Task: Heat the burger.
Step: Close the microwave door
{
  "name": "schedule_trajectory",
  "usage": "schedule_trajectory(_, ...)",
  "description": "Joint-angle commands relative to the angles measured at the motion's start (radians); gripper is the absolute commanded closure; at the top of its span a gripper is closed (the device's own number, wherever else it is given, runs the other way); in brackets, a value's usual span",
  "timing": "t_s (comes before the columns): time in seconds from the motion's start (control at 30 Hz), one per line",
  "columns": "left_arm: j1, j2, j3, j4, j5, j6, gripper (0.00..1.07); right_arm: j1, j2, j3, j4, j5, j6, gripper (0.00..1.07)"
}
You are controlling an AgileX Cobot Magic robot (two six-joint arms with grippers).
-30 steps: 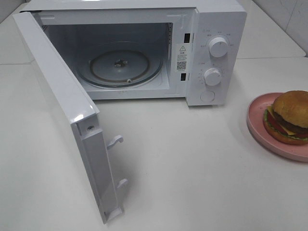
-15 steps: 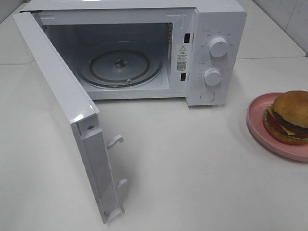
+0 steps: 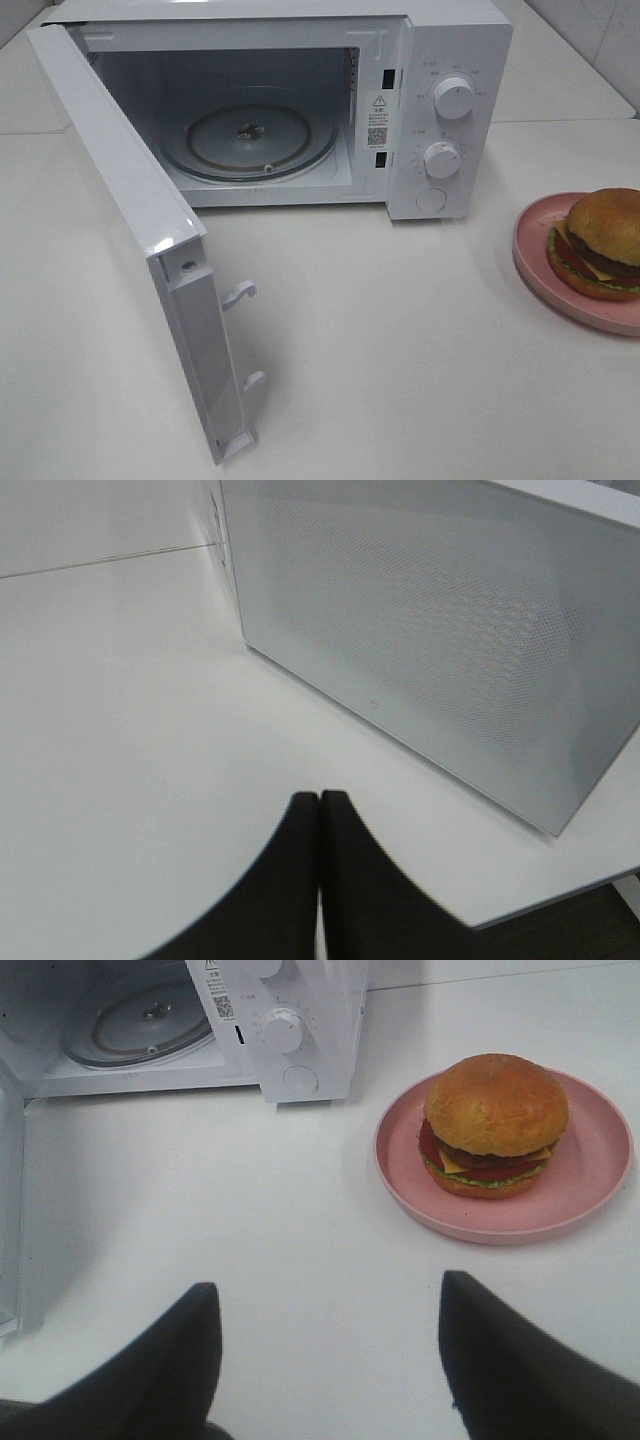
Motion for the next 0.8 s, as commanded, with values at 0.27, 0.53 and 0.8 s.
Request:
schedule_trajectory(0.27, 0.003, -0.019, 0.003, -0.001, -0.009, -0.005, 1.07, -0.005, -0.021, 0.000, 0.000, -0.014, -0.014, 0.46)
schedule_trajectory(0.53, 0.003, -0.019, 0.003, -0.001, -0.009, -0.005, 1.07, -0.005, -0.021, 0.000, 0.000, -0.014, -0.022, 0.46)
schedule_trajectory(0.8, 0.003, -0.019, 0.003, -0.001, -0.009, -0.005, 1.07, -0.005, -0.021, 0.000, 0.000, -0.012, -0.100, 0.46)
